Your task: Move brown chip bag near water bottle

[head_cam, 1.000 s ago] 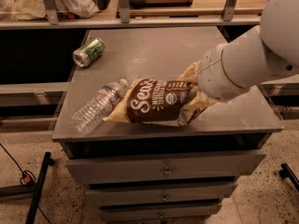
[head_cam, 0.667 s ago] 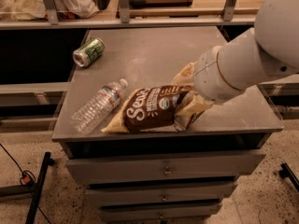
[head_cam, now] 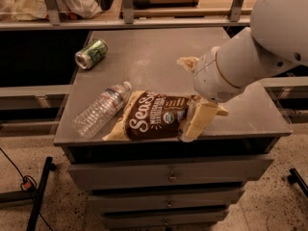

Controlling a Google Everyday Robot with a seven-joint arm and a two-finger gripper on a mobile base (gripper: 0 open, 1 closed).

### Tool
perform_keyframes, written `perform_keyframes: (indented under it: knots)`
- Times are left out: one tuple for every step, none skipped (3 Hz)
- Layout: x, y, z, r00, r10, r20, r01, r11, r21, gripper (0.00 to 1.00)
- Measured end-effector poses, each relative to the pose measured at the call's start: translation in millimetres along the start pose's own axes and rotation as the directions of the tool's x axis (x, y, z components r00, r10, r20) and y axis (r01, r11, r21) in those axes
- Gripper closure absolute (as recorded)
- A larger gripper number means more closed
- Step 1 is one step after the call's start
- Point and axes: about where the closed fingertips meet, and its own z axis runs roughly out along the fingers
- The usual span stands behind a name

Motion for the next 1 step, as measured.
perform_keyframes:
  knots:
    - [-0.1,0.0,0.0,1.0,0.0,0.0,0.0,1.0,0.0,0.0]
